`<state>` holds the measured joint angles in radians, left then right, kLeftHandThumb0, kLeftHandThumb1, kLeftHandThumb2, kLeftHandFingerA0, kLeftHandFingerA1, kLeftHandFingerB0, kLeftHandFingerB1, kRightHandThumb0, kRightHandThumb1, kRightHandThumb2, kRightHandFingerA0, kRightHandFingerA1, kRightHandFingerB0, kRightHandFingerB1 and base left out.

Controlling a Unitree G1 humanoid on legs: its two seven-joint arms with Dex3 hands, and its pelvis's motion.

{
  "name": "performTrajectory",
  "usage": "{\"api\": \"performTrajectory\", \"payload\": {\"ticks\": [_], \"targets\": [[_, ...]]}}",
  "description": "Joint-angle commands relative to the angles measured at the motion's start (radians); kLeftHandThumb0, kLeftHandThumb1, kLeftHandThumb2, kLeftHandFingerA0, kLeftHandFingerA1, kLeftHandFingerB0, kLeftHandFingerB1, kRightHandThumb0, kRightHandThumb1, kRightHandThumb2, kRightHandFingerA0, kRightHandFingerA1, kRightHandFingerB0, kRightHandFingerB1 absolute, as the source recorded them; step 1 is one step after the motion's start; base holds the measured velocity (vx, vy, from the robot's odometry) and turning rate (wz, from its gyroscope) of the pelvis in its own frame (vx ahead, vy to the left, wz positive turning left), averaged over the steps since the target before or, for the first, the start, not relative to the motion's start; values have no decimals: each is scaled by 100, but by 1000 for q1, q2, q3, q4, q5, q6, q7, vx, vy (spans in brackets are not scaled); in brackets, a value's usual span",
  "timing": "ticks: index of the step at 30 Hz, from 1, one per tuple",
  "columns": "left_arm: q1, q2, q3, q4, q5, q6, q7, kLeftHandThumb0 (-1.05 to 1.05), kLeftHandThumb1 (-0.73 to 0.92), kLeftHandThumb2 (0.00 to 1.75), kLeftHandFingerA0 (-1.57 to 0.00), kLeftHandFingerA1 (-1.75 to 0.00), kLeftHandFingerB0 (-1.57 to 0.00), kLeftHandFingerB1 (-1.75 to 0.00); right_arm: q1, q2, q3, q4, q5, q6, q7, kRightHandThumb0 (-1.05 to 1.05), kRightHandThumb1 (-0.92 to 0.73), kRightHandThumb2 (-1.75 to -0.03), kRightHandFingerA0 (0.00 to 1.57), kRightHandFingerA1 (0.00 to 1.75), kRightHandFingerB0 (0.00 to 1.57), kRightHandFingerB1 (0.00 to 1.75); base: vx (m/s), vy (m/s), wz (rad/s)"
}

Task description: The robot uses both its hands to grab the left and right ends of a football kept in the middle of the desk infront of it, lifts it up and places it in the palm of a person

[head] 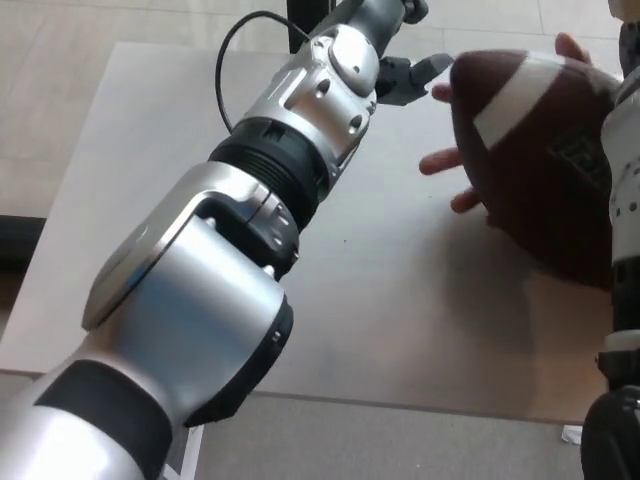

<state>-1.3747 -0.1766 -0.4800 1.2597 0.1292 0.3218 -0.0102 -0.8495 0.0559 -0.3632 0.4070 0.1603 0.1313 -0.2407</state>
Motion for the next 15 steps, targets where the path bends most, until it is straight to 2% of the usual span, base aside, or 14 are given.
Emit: {"api": "performTrajectory", "payload": {"ticks": [1,3,4,5,6,7,8,9,11,12,13,14,15], "targets": [[-89,-52,-46,29,97,146,-154,-27,73,60,-58,-150,-30,-45,-66,12,-97,124,153,52,-10,-84,-89,-67,63,60,53,43,0,0,0],[-86,-49,-49,27,104,148,-161,-27,71,63,-64,-146,-33,-46,-74,15,-108,143,156,43,-12,-84,-88,-67,64,60,53,43,0,0,0],[-80,-50,-62,27,118,138,-169,-32,76,63,-57,-122,-43,-50,-73,15,-112,150,156,40,-11,-83,-89,-67,65,59,54,43,0,0,0],[-66,-51,-86,26,141,115,-184,-30,76,63,-55,-132,-42,-45,-64,13,-113,161,151,30,-9,-81,-90,-67,66,58,56,43,0,0,0],[-56,-50,-98,24,151,100,-195,-30,76,63,-55,-132,-42,-45,-56,12,-111,170,143,19,-9,-81,-90,-67,66,58,56,43,0,0,0],[-45,-50,-109,20,162,93,-193,-30,74,63,-54,-140,-43,-44,-48,13,-112,179,147,10,-4,-82,-90,-67,65,58,57,43,0,0,0],[-33,-54,-61,17,121,116,-168,-29,73,61,-55,-148,-37,-43,-39,16,-112,181,150,4,-3,-81,-70,-108,59,65,54,56,0,0,0],[-19,-56,-84,12,148,93,-170,-30,74,59,-51,-152,-24,-35,-24,19,-108,177,148,-4,-1,-81,-71,-108,59,64,54,56,0,0,0],[-9,-60,-74,4,149,97,-160,-31,74,60,-50,-148,-24,-35,-10,22,-100,169,144,-10,-6,-81,-71,-108,58,64,54,56,0,0,0],[-4,-62,-69,4,151,94,-152,-30,73,60,-52,-150,-15,-30,-7,23,-98,170,145,-13,-8,-81,-72,-109,58,63,54,56,0,0,0],[2,-64,-80,4,167,90,-153,-28,73,60,-50,-149,-14,-30,4,27,-95,161,149,-20,-6,-83,-91,-68,66,54,60,43,0,0,0],[4,-65,-85,6,176,88,-152,-30,73,60,-50,-151,-19,-30,9,29,-97,159,158,-24,3,-84,-91,-68,65,54,60,43,0,0,0],[-3,-67,-116,16,207,96,-176,-31,73,60,-49,-147,-26,-38,20,34,-95,151,164,-26,7,-84,-90,-67,67,54,61,42,0,0,0]]}}
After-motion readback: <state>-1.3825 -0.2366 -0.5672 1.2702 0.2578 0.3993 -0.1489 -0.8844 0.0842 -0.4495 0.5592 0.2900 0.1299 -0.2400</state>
